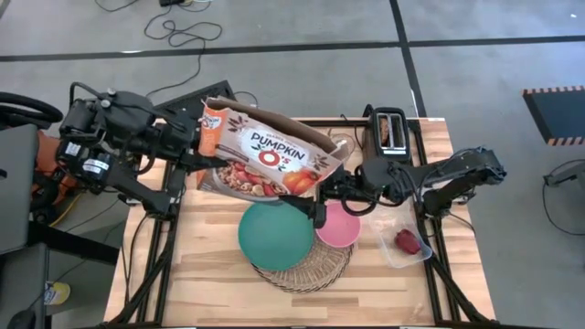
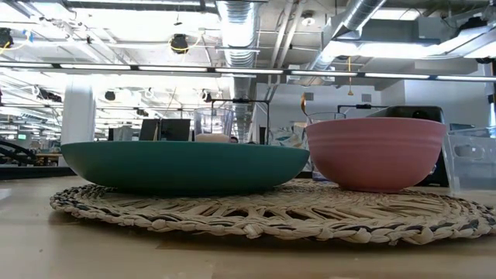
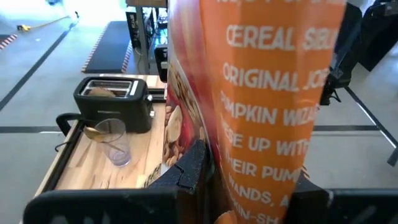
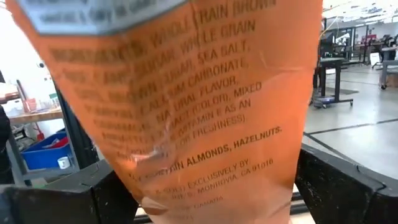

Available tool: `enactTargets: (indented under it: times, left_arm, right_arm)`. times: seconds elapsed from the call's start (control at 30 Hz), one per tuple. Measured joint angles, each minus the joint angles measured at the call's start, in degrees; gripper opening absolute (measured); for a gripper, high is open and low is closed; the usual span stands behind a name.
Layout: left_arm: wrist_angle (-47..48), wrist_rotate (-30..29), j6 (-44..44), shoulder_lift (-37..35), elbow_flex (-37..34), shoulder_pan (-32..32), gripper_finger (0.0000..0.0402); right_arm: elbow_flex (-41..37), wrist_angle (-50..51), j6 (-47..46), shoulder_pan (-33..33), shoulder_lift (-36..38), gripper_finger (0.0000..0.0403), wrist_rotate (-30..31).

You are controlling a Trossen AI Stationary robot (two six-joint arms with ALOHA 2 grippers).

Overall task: Arrange a breakfast setting
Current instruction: Pour the cereals from the box into the pink bowl

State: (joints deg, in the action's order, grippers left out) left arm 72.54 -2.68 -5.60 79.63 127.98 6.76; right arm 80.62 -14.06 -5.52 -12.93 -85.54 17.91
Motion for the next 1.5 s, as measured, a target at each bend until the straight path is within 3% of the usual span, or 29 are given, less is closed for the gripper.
enactTargets:
  times: [0.3,0.83,1.0,1.27,1.5]
  left_arm:
    - [-3.07,-1.12,0.35,0.12,0.05,-0.02,0.005]
    - [-3.53,-2.38,-0.37,0.51,0.09,-0.02,0.0067]
    - [-4.12,-2.66,-1.07,0.68,0.07,-0.02,0.0107]
    - [-3.88,-4.96,-1.19,0.7,0.04,-0.02,0.0219]
    - [-3.4,-5.65,0.46,0.86,2.39,-0.04,0.0244]
  right_arm:
    - [0.0,-2.47,-0.41,1.35,0.0,0.0377,-3.45]
    - [-0.04,-2.5,-0.19,1.47,0.0,0.0252,-4.22]
    - [-0.04,-2.64,-0.2,1.51,0.02,0.0246,-4.32]
    - [-0.11,-2.46,-0.43,1.52,0.02,0.0221,-4.39]
    - [-0.11,-2.49,-0.46,2.21,0.02,0.0213,-4.35]
